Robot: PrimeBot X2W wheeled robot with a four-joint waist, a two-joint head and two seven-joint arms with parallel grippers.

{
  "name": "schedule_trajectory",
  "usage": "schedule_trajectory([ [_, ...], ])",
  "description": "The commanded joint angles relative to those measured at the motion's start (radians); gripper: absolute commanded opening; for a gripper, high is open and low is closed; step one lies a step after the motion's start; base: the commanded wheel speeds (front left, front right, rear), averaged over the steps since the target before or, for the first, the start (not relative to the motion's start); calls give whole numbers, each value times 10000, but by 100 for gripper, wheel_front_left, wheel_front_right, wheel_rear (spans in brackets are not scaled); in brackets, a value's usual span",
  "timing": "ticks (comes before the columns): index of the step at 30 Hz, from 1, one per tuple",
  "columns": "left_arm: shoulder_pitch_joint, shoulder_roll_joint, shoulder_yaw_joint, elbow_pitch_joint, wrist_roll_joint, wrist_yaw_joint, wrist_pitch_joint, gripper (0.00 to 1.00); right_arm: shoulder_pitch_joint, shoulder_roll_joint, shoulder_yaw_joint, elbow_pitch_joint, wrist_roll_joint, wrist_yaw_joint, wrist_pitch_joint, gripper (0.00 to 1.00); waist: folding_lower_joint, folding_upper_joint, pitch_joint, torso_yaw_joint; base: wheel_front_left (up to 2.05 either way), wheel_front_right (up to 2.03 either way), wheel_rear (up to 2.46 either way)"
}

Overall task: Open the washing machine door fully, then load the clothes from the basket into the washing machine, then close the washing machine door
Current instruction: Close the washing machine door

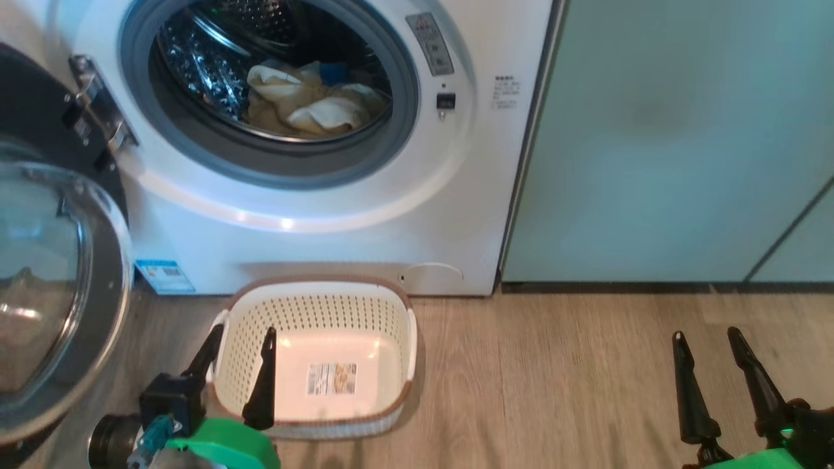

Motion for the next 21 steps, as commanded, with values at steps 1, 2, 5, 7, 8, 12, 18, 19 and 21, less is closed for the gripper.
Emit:
schedule_trajectory([
  [1, -532, 179, 390, -210, 142, 495, -64, 100, -170, -154, 174, -331, -94, -29, 28, 100, -2, 0, 2, 13, -207, 219, -12],
  [2, -538, 186, 377, -208, 141, 476, -64, 100, -172, -154, 170, -325, -95, -29, 26, 100, -2, 0, 1, 19, -207, 207, 0],
  [5, -561, 213, 348, -198, 153, 435, -64, 100, -181, -154, 163, -313, -85, -29, 22, 100, -2, 0, 5, 38, -180, 180, 0],
  [7, -577, 205, 349, -204, 148, 422, -64, 100, -183, -154, 157, -313, -82, -29, 20, 100, -2, 0, 15, 54, -146, 146, 0],
  [8, -585, 206, 353, -204, 149, 415, -64, 100, -187, -154, 151, -315, -84, -29, 18, 100, -2, 0, 21, 61, -125, 125, 0],
  [12, -620, 213, 356, -212, 186, 389, -64, 100, -200, -154, 142, -315, -80, -29, 19, 100, -2, 0, 48, 83, -91, 91, 0],
  [18, -645, 185, 414, -257, 223, 314, -64, 100, -231, -154, 128, -301, -76, -29, 10, 100, -2, 0, 83, 91, -25, 25, 0],
  [19, -640, 180, 428, -261, 232, 304, -64, 100, -236, -154, 126, -293, -73, -29, 7, 100, -2, 0, 83, 89, 0, 0, 0],
  [21, -629, 176, 449, -265, 250, 283, -64, 100, -244, -154, 120, -277, -66, -29, 2, 100, -2, 0, 85, 84, 0, 0, 0],
])
